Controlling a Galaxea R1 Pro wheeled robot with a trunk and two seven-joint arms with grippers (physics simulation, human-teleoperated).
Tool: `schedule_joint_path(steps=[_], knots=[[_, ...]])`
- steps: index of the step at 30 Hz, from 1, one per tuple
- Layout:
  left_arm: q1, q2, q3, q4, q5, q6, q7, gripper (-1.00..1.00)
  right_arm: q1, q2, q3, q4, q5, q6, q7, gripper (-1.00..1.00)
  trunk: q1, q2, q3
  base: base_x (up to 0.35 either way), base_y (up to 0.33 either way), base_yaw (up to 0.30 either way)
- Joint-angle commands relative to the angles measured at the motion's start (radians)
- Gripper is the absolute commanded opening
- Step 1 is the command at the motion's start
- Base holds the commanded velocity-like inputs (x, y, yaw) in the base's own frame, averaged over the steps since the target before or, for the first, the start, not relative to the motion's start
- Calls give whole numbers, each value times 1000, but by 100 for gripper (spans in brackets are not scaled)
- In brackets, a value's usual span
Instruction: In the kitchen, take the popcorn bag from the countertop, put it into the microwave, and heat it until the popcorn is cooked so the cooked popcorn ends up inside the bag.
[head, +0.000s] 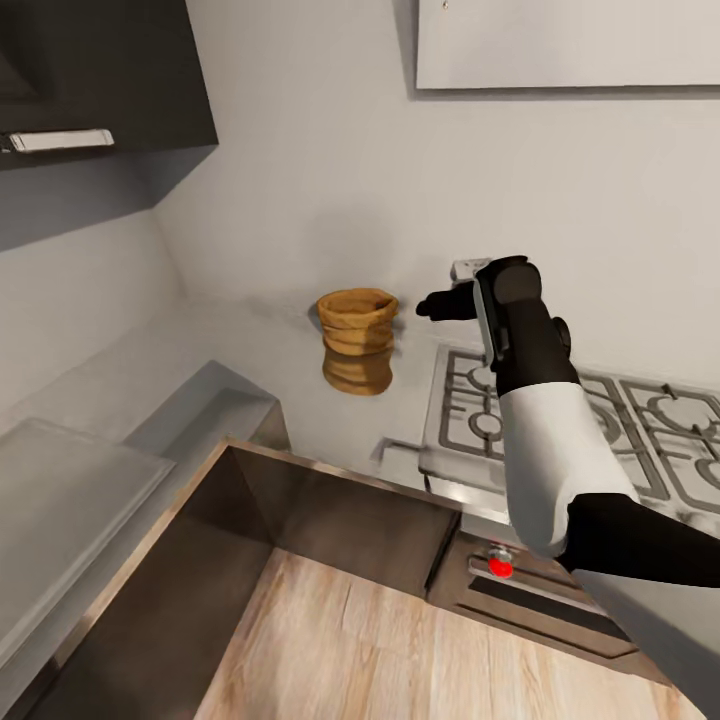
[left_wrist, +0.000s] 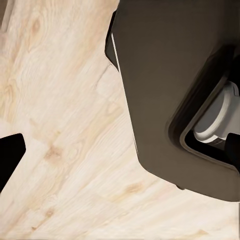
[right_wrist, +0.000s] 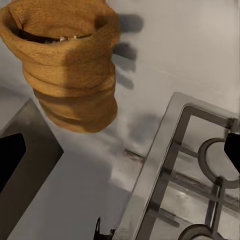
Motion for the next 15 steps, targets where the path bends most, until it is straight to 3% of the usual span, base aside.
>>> schedule_joint_path(steps=[1, 6, 15], knots=[[0, -1, 2, -1, 3, -3, 2, 100, -1, 1, -3, -1, 13, 3, 10, 100, 1, -2, -2, 319, 0, 0], [0, -1, 2, -1, 3, -3, 2, 100, -1, 1, -3, -8, 16, 3, 10, 100, 1, -2, -2, 316, 0, 59], [0, 0, 3, -1, 3, -3, 4, 100, -1, 1, -5, -8, 18, 3, 7, 100, 1, -2, -2, 245, 0, 251]])
